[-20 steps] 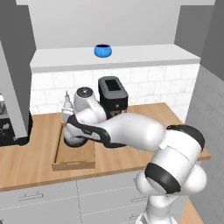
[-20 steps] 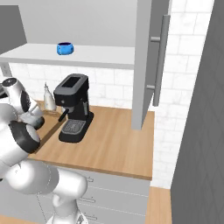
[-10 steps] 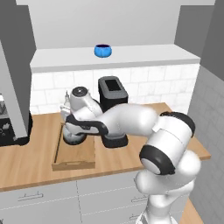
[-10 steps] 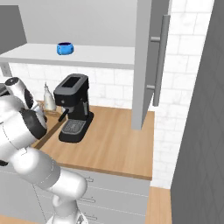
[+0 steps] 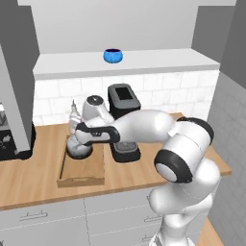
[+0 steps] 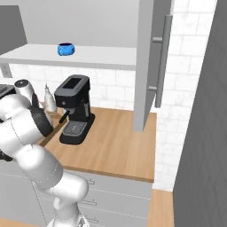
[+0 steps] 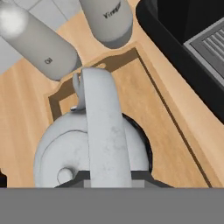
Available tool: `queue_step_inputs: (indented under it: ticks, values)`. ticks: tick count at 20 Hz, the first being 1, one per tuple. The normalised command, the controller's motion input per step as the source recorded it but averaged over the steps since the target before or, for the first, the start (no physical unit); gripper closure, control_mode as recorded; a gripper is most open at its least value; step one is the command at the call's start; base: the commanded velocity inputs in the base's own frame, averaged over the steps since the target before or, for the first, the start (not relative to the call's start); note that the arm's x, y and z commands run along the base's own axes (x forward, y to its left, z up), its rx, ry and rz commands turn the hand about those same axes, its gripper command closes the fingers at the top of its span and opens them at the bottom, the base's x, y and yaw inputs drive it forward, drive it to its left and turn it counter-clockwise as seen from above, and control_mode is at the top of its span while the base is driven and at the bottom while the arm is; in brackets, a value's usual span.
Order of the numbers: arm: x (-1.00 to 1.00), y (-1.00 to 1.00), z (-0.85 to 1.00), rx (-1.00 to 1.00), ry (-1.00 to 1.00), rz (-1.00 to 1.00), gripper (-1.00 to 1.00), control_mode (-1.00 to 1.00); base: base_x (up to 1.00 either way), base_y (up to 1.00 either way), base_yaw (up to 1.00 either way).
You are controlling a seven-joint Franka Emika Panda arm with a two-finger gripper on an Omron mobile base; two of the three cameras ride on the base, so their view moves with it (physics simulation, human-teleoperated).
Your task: Pick the kettle from the counter and place it on the tray. Then pick the mug from the cabinet and place it on the tray. Then close the cabinet doors.
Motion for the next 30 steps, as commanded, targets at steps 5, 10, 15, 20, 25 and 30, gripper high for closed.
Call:
queue_step_inputs:
  ticks: [5, 10, 15, 20, 25, 30]
  values:
    - [0.11, -0.08, -0.13, 0.02, 0.0, 0.0, 1.0, -1.0, 0.0, 0.0, 0.0]
    - [0.16, -0.01, -0.14, 0.0, 0.0, 0.0, 1.0, -1.0, 0.0, 0.0, 0.0]
    - [0.24, 0.0, -0.13, 0.0, 0.0, 0.0, 1.0, -1.0, 0.0, 0.0, 0.0]
    - [0.25, 0.0, -0.08, 0.0, 0.0, 0.0, 1.0, -1.0, 0.0, 0.0, 0.0]
    - [0.16, 0.01, -0.05, 0.0, 0.0, 0.0, -1.0, -1.0, 0.0, 0.0, 0.0]
    - [-0.02, 0.01, -0.03, 0.0, 0.01, 0.0, -1.0, -1.0, 0.0, 0.0, 0.0]
